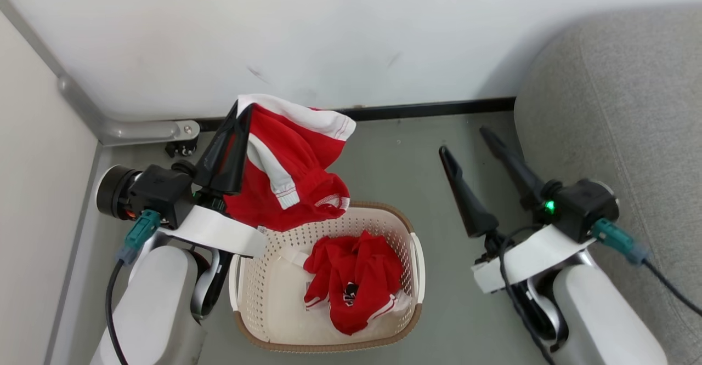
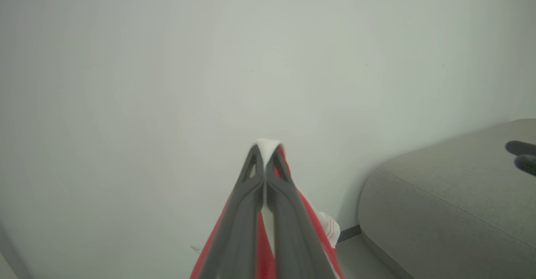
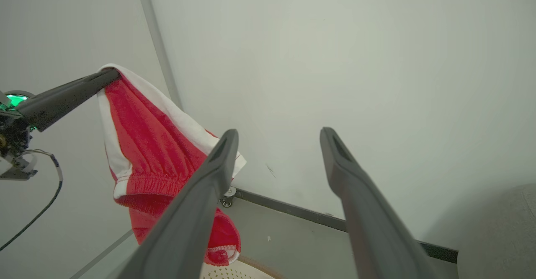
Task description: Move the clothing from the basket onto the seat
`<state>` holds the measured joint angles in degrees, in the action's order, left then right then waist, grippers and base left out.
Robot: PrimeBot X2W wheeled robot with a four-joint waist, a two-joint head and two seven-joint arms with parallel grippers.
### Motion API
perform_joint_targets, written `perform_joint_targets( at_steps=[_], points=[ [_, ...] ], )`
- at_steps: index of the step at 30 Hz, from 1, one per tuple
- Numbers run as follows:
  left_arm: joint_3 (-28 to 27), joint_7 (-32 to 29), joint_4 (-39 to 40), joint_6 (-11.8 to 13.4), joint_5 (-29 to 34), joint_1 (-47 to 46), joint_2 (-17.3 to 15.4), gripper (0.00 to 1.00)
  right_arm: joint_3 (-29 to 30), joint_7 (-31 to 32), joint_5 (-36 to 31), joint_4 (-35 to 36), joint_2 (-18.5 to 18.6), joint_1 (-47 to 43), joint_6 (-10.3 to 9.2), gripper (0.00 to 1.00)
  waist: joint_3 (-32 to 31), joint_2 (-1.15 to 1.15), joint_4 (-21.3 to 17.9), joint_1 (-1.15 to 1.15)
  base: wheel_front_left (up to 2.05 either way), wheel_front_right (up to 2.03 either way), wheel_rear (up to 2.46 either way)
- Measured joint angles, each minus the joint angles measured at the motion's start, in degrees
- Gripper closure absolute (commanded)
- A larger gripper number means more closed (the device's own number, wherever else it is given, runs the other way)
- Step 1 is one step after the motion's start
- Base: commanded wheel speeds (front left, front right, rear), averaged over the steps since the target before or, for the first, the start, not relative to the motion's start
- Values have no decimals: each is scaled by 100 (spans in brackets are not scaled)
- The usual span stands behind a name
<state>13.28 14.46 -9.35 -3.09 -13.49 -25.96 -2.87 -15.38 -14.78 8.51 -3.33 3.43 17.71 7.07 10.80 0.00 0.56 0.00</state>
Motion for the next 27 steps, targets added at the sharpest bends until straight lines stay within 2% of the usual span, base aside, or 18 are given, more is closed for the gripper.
perform_joint_targets(
  at_steps=[10, 20, 27],
  points=[
    [200, -140, 330, -9, 164, -9, -86, 100, -303, 0, -10, -304, -4, -242, 0, 0, -285, 0, 1, 0, 0, 0, 0],
    [335, -411, 687, -16, 203, -46, -79, 100, -884, 0, -97, -495, -3, -241, 0, 0, -489, 0, -44, 0, 0, 0, 0],
    [519, -603, 926, -65, 203, -57, -71, 100, -1009, 0, -103, -583, -3, -238, 0, 0, -573, 0, -61, 0, 0, 0, 0]
  ],
)
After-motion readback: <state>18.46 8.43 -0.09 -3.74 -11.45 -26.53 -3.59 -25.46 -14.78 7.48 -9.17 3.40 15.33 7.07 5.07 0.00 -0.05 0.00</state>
